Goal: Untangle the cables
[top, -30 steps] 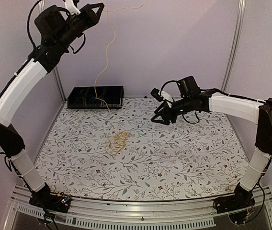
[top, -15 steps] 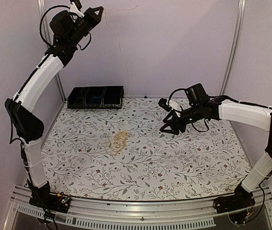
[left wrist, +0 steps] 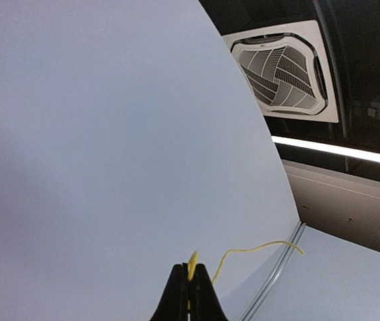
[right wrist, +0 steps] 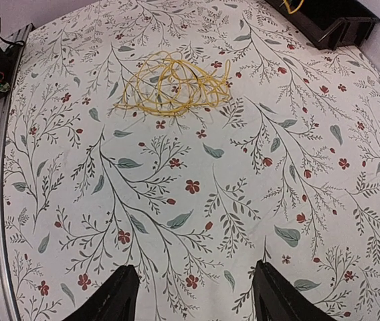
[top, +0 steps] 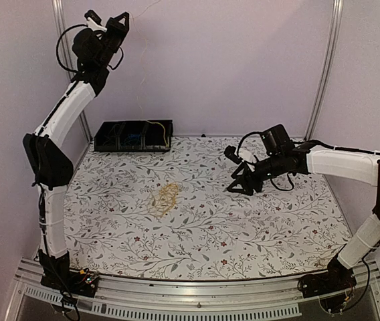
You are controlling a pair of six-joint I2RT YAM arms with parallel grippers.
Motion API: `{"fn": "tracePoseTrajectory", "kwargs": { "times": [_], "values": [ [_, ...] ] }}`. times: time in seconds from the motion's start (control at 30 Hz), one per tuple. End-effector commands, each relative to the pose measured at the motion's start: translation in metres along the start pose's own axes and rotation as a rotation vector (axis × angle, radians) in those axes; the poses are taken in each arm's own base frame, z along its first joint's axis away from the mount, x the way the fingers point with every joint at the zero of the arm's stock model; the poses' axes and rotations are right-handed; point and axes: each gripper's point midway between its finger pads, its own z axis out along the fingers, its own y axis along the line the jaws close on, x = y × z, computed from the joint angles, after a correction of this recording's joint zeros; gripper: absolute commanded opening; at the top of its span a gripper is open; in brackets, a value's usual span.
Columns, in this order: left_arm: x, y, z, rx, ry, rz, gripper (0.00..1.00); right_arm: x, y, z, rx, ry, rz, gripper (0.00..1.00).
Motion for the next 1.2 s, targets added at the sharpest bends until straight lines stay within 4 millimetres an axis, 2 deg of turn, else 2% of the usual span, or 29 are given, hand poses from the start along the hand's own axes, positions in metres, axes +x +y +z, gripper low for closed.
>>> {"fn": "tracePoseTrajectory", "kwargs": {
  "times": [0.0, 0.2, 0.3, 0.43, 0.63, 0.7, 0.83, 1.07, 1.17],
  "values": [
    [0.009, 0.036, 0.001, -0.039, -0.016, -0.053, 0.0, -0.002, -0.001, -0.005, 0.018, -0.023, -0.017, 0.63],
    [0.074, 0.111, -0.008, -0.146, 0.142, -0.073, 0.0, 0.003, 0.003, -0.004, 0.001, -0.022, 0.0, 0.63],
    [0.095, 0.132, -0.012, -0.165, 0.192, -0.076, 0.0, 0.005, 0.003, -0.004, 0.005, -0.017, 0.002, 0.63],
    [0.1, 0.139, -0.015, -0.177, 0.193, -0.046, 0.0, 0.008, 0.003, -0.004, 0.008, -0.011, 0.0, 0.64],
    [0.088, 0.129, -0.011, -0.141, 0.155, -0.016, 0.0, 0.01, 0.003, -0.004, 0.009, -0.008, 0.003, 0.64],
    [0.086, 0.135, -0.011, -0.154, 0.144, -0.012, 0.0, 0.01, 0.004, -0.004, 0.007, -0.007, 0.004, 0.64],
    [0.099, 0.163, -0.018, -0.194, 0.172, -0.005, 0.0, 0.012, 0.004, -0.004, 0.005, -0.002, 0.008, 0.64],
    [0.145, 0.229, -0.045, -0.326, 0.241, 0.188, 0.0, 0.025, 0.013, -0.003, -0.028, 0.039, 0.04, 0.64],
    [0.164, 0.25, -0.055, -0.342, 0.256, 0.216, 0.0, 0.033, 0.018, -0.004, -0.04, 0.057, 0.059, 0.64]
  ]
}}
